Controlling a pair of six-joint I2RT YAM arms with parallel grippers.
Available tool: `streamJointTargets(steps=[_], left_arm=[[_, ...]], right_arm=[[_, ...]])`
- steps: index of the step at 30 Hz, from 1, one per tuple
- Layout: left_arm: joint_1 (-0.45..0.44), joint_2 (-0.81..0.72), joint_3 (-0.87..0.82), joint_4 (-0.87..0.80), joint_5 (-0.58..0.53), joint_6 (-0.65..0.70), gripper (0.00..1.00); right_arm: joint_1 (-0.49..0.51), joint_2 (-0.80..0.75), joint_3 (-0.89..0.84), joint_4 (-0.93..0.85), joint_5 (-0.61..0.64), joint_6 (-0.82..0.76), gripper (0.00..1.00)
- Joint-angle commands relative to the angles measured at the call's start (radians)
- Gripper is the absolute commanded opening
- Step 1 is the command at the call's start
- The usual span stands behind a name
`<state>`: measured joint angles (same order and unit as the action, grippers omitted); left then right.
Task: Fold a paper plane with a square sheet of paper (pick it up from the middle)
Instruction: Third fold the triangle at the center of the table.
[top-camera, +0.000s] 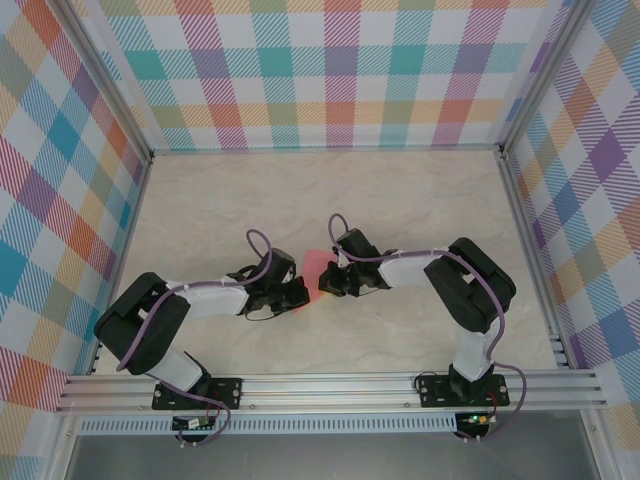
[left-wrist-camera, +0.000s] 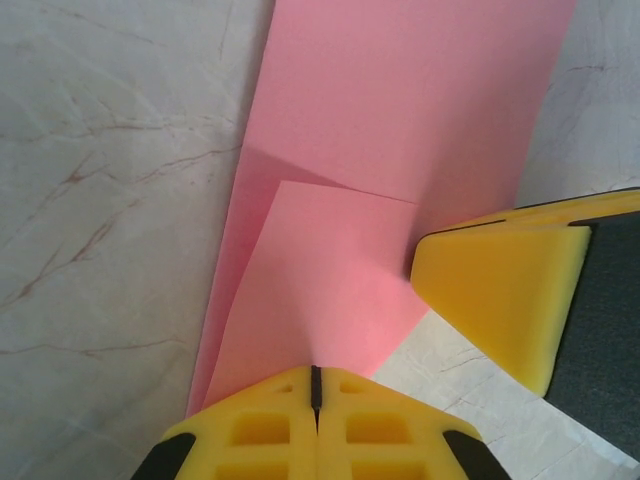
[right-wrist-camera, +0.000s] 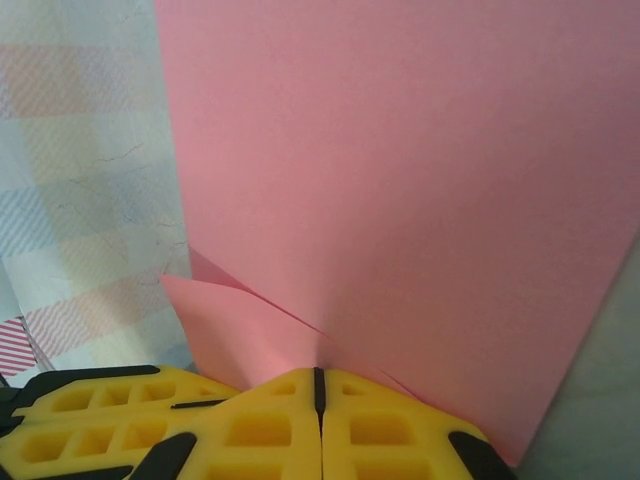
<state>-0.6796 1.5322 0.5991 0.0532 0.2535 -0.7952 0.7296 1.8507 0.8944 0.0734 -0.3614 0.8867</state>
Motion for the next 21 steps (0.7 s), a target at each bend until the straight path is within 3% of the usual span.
streamJointTargets(steps=[1, 21], left_arm=[[-0.005, 0.02, -0.047, 0.001, 0.019, -0.012, 0.0], [-0.003, -0.063, -0.098, -0.205, -0.029, 0.034, 0.0]], right_arm=[[0.001, 0.064, 0.001, -0.112, 0.086, 0.014, 0.05], [-0.003, 0.1, 0.02, -0.187, 0.127, 0.018, 0.06]])
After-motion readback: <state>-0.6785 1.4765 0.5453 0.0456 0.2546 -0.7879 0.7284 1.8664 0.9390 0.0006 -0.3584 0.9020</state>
